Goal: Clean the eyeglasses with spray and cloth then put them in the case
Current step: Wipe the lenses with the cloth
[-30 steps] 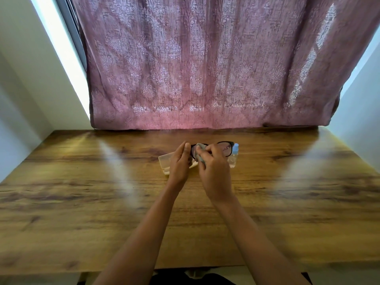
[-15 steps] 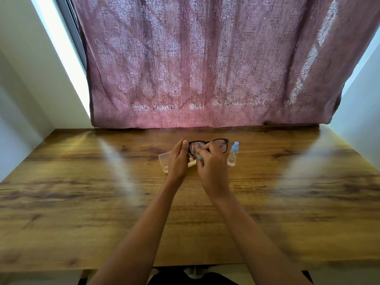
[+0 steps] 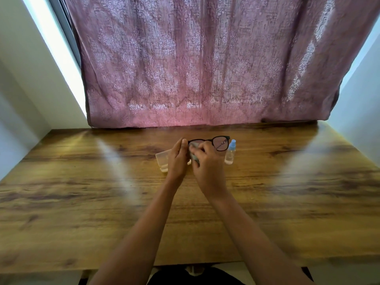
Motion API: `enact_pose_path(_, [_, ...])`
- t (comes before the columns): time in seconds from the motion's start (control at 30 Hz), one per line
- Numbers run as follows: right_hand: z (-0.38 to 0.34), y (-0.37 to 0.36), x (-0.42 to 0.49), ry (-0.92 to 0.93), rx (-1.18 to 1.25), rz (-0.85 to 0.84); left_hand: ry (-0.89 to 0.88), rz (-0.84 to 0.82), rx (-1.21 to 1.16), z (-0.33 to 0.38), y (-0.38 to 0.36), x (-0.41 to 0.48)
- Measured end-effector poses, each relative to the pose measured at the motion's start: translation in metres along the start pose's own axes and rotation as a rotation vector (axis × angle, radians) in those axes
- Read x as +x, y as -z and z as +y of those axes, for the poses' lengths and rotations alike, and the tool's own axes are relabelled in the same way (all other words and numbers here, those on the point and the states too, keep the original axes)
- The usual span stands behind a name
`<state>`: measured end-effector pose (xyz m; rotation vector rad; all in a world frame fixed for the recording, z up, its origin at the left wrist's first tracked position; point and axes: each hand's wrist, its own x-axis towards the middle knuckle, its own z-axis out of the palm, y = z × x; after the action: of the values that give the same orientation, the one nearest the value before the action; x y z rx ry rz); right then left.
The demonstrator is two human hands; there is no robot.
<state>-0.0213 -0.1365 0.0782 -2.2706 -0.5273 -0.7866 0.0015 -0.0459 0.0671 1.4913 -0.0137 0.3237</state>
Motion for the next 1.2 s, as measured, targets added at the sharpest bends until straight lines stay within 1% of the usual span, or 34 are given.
enact_pose_path(0.07, [0.005, 0.000, -0.008, 0.028, 0.008, -0.028, 0.008, 0.012, -0.006, 0.000, 0.001, -0.001])
enact_pose_path(0.13, [0.015, 0.004, -0.010, 0.001, 0.004, -0.036, 0.011, 0.032, 0.011, 0.001, 0.002, -0.001])
enact_pose_path(0.2, [0.024, 0.007, -0.005, -0.055, -0.010, 0.006, 0.011, 0.043, 0.029, 0.001, 0.002, -0.001])
enact_pose_path(0.3, [0.025, 0.008, 0.007, -0.112, 0.030, 0.057, 0.008, 0.036, 0.051, 0.000, 0.001, 0.000])
enact_pose_path(0.4, [0.016, 0.002, 0.009, -0.080, 0.042, 0.053, 0.009, 0.028, 0.044, 0.000, -0.001, 0.001])
enact_pose_path(0.5, [0.012, -0.003, -0.004, -0.011, 0.056, -0.024, 0.017, 0.024, 0.006, 0.001, -0.001, 0.000])
enact_pose_path(0.57, [0.015, -0.001, -0.011, -0.004, 0.047, -0.041, 0.016, 0.020, 0.017, 0.000, 0.001, 0.000])
enact_pose_path(0.77, [0.023, 0.008, 0.009, -0.117, 0.020, 0.057, 0.028, 0.019, 0.053, -0.004, 0.001, -0.001])
enact_pose_path(0.87, [0.015, 0.002, 0.006, -0.071, -0.008, 0.030, 0.018, 0.017, 0.057, -0.002, 0.002, 0.000])
enact_pose_path(0.93, [0.011, -0.003, -0.005, -0.010, -0.005, -0.020, 0.016, 0.020, 0.049, 0.000, 0.002, -0.001])
enact_pose_path(1.0, [0.013, -0.002, -0.015, 0.012, -0.001, -0.055, 0.018, 0.032, 0.048, 0.000, 0.003, -0.001])
enact_pose_path(1.2, [0.025, 0.007, -0.004, -0.106, -0.006, 0.033, 0.028, 0.028, 0.029, 0.001, 0.003, -0.004])
